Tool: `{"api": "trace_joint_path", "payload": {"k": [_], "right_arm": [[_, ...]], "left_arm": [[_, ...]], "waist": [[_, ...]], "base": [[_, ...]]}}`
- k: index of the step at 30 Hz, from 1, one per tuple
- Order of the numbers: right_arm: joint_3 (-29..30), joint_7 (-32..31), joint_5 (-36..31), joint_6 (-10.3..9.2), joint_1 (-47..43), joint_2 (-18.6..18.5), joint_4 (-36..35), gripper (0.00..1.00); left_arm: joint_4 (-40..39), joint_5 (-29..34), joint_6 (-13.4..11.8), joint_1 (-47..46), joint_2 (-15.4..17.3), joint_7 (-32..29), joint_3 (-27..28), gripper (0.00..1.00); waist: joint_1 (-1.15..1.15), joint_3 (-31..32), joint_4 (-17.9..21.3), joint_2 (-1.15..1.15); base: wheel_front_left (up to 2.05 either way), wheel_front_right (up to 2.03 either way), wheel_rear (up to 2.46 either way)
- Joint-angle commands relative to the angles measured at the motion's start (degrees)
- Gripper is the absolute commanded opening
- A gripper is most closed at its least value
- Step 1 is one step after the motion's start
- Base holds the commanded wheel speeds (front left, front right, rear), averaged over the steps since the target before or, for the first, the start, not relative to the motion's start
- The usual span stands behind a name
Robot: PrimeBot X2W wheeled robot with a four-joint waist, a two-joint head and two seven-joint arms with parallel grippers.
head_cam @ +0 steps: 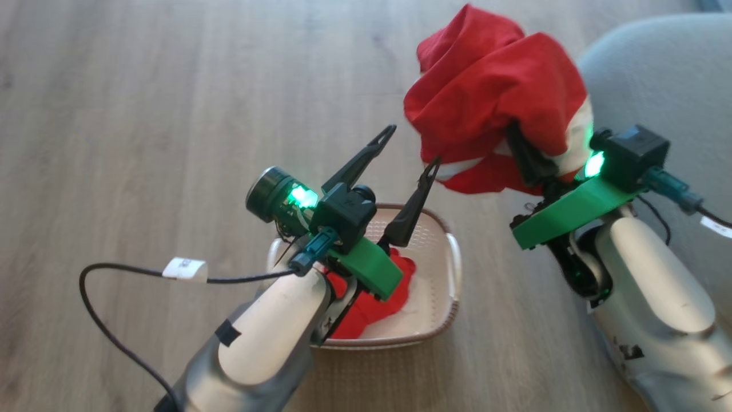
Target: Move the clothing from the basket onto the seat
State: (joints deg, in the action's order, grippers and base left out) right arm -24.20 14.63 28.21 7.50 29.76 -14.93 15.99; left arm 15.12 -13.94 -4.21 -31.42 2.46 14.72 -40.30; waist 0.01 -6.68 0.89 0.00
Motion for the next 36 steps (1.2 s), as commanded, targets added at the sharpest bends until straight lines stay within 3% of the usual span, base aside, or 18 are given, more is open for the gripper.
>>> {"api": "trace_joint_path", "payload": {"k": [1,14,22,29,36], "right_arm": [[0.42,0.37,-0.38,-0.01,0.02,-0.17,-2.52,0.0],[4.79,0.37,-0.59,-0.01,-2.8,-0.19,-4.61,0.0],[5.55,0.37,-0.45,-0.01,-3.83,1.05,-5.05,0.0],[10.97,0.37,-1.12,-0.01,-7.28,1.05,-7.23,0.0],[15.7,0.37,-2.31,-0.01,-8.77,-0.49,-8.02,0.0]], "left_arm": [[-1.03,0.23,0.63,-1.15,0.42,0.28,2.51,1.0],[6.79,-0.12,6.27,0.51,0.42,0.28,5.37,1.0],[9.15,-0.09,7.81,1.09,0.42,0.28,5.85,1.0],[10.01,-0.65,9.36,-1.42,0.42,0.28,2.19,1.0],[10.68,-0.93,9.09,-3.68,0.42,0.28,-0.52,1.0]], "waist": [[-0.01,-0.9,3.45,0.0],[-0.01,-2.05,19.03,0.0],[-0.01,-2.28,28.43,0.0],[-0.01,-3.87,30.44,0.0],[-0.01,-7.47,30.87,0.0]], "base": [[0.0,0.0,0.0],[0.0,0.0,0.0],[0.0,0.0,0.0],[0.0,0.0,0.0],[0.0,0.0,0.0]]}}
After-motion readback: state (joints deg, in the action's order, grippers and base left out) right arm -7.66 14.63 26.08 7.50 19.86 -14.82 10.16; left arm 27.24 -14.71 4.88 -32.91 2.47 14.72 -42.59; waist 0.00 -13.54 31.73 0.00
